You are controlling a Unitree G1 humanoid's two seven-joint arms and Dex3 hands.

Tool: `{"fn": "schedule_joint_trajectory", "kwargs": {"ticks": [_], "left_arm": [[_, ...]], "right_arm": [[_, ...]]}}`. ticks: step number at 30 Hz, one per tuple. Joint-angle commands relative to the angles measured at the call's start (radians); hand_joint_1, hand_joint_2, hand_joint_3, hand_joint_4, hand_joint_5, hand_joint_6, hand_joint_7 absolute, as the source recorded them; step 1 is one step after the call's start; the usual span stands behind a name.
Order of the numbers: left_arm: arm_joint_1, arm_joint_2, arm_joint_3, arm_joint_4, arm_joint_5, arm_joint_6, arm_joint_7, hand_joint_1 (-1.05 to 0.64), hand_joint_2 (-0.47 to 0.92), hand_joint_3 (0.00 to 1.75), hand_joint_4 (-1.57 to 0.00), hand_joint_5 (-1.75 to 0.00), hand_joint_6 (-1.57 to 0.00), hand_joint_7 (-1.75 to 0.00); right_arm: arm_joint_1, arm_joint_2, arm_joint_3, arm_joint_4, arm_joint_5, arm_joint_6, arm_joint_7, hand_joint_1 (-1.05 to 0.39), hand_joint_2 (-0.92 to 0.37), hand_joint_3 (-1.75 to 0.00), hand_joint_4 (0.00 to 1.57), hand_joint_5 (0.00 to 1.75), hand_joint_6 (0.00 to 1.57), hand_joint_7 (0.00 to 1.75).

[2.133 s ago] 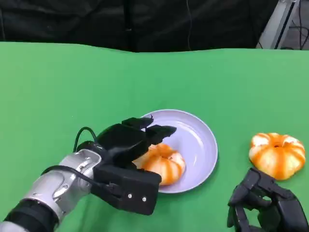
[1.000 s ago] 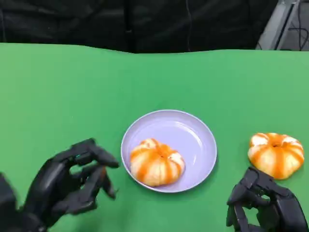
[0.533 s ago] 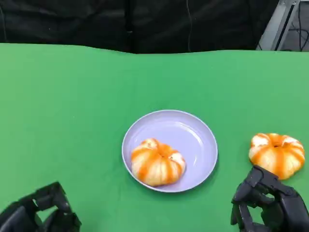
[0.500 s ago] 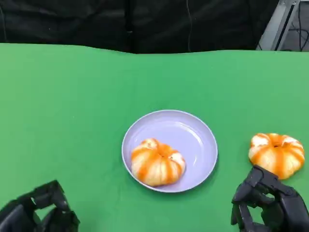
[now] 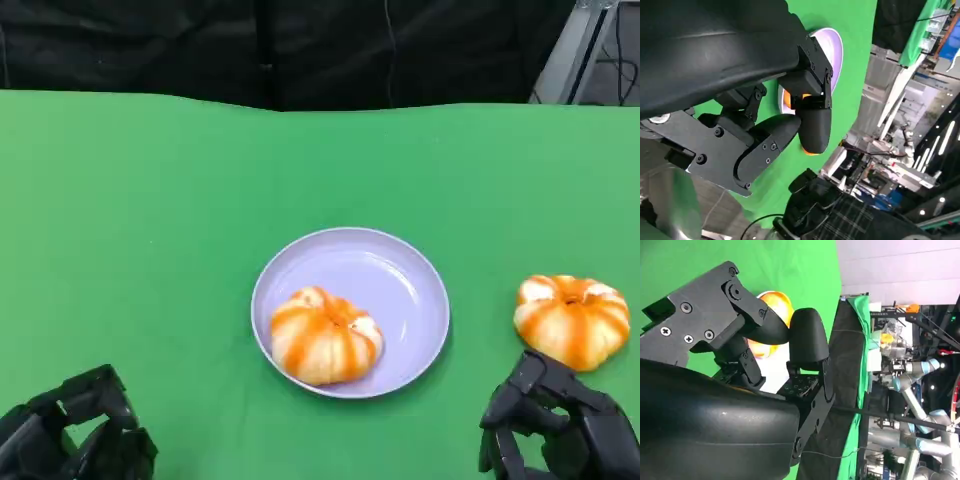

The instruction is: Grasp the bread from the table and place it into the plate.

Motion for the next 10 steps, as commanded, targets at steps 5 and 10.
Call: {"fn": "schedule_joint_trajectory", "kwargs": {"ticks": [5,10], "left_arm": [[0.007,-0.015,0.03,-0.015,0.027,0.004,0.018,-0.19,0.73,0.86,-0.82,-1.75,-0.76,-1.64],[0.006,-0.02,0.035,-0.016,0.033,0.007,0.015,-0.19,0.73,0.86,-0.82,-1.75,-0.76,-1.64]], "right_arm": [[0.008,-0.014,-0.009,-0.014,0.016,0.005,0.002,-0.16,-0.5,-1.28,0.83,1.75,0.74,1.6],[0.008,-0.014,-0.009,-0.014,0.016,0.005,0.003,-0.16,-0.5,-1.28,0.83,1.75,0.74,1.59]]}}
